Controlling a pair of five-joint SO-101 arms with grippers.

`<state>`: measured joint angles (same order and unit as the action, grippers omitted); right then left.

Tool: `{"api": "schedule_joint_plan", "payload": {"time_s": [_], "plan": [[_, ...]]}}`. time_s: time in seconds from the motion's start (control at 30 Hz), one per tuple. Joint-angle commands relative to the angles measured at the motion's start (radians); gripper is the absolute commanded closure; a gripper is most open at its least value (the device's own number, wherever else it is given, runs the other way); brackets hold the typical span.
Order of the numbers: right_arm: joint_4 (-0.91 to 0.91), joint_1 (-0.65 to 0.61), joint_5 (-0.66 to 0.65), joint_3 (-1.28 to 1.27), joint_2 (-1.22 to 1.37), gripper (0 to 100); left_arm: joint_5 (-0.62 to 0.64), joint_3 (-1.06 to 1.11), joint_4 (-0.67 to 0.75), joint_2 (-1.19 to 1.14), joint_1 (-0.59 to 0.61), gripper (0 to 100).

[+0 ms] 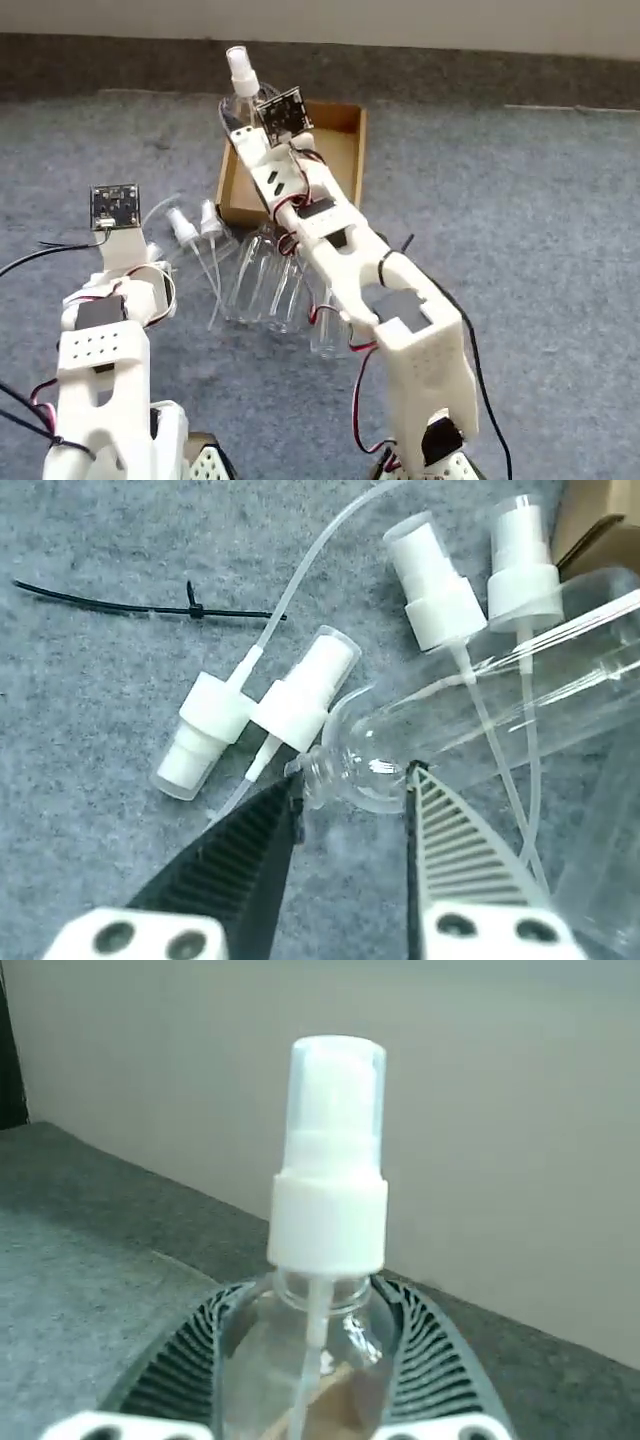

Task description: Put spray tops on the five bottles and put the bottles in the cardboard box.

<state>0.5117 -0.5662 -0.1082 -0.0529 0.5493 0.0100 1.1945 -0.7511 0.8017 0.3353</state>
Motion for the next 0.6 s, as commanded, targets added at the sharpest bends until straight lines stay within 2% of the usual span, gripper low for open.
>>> {"api": "schedule_joint_plan", "payload": {"time_s": [0.0, 0.33, 0.57], "plan": [[0.077, -0.002, 0.009, 0.182, 0.091, 99.4, -0.008, 0.002, 0.015, 0.012, 0.007, 84], [0.105, 0.042, 0.003, 0.552, 0.384, 99.4, -0.008, 0.004, 0.015, 0.012, 0.007, 84], [-0.033, 0.065, 0.003, 0.779, 0.519, 99.4, -0.008, 0.004, 0.012, 0.012, 0.007, 84]]}}
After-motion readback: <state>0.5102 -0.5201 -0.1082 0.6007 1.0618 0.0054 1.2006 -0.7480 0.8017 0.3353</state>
